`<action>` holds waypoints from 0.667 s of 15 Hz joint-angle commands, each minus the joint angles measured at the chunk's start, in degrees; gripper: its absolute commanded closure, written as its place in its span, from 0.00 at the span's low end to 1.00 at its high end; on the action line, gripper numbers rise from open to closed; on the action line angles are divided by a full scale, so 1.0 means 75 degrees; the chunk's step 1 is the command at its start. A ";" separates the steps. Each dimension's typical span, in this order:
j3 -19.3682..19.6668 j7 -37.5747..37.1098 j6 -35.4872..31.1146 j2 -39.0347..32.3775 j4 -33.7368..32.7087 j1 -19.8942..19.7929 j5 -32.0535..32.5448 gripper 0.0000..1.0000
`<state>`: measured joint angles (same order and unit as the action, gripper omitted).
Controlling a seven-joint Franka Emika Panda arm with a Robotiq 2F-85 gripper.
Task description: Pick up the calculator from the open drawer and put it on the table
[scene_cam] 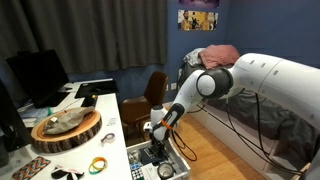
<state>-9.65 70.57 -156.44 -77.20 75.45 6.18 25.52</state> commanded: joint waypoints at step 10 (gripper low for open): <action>-0.0565 0.0140 -0.0056 0.1168 0.1476 -0.0422 -0.0070 0.46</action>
<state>-11.27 70.58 -156.34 -74.62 78.20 5.75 25.54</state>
